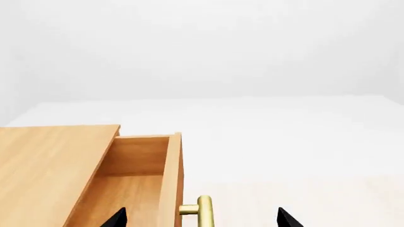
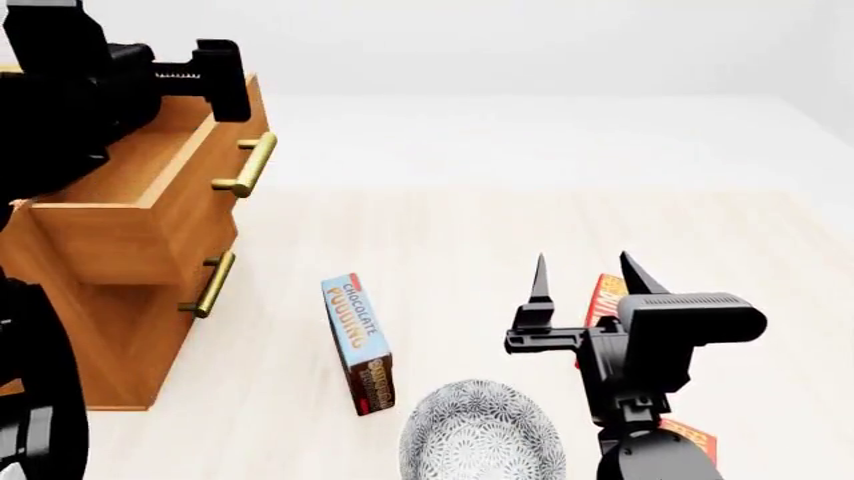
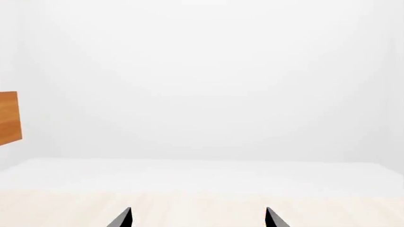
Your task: Put the butter at the front in the top drawer of the cabinet and close it.
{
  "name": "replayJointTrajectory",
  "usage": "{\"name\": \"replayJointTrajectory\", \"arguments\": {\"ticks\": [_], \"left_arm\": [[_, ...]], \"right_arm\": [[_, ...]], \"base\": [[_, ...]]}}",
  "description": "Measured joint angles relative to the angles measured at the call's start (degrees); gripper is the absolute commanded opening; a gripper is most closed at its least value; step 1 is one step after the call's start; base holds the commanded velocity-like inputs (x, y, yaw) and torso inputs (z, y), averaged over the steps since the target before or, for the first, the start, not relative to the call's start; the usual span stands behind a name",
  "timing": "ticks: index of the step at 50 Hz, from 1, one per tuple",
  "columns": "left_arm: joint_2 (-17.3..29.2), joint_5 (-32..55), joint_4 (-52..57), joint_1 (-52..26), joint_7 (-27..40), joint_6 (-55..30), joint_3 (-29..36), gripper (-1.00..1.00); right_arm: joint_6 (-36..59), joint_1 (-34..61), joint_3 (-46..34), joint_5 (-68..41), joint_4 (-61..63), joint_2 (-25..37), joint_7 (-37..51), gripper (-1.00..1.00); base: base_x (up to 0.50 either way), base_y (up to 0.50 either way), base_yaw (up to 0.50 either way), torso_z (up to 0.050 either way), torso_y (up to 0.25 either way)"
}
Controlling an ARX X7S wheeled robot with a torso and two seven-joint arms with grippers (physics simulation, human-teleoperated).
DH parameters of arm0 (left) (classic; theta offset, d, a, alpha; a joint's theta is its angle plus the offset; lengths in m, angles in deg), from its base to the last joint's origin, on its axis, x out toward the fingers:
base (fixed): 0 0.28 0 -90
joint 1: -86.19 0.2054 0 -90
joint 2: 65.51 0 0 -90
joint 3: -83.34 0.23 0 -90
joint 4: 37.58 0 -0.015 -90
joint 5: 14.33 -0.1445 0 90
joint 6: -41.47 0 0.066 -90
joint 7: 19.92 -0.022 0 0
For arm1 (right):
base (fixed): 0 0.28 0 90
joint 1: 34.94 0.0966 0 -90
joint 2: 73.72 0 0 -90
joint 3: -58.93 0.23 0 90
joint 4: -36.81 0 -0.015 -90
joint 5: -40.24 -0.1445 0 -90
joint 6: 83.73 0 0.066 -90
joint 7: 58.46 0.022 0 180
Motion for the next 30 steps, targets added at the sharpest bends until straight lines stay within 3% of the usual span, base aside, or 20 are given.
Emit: {"name": "replayJointTrajectory", "arguments": {"ticks": [30], "left_arm": [[0.94, 1.02, -17.15, -7.58, -1.94, -5.87, 4.08, 1.00]], "right_arm": [[-0.42, 0.68, -0.84, -0.47, -1.10, 0.34, 0.82, 1.00]], "base": [[0.00, 0.00, 0.00, 0.000, 0.000]]}}
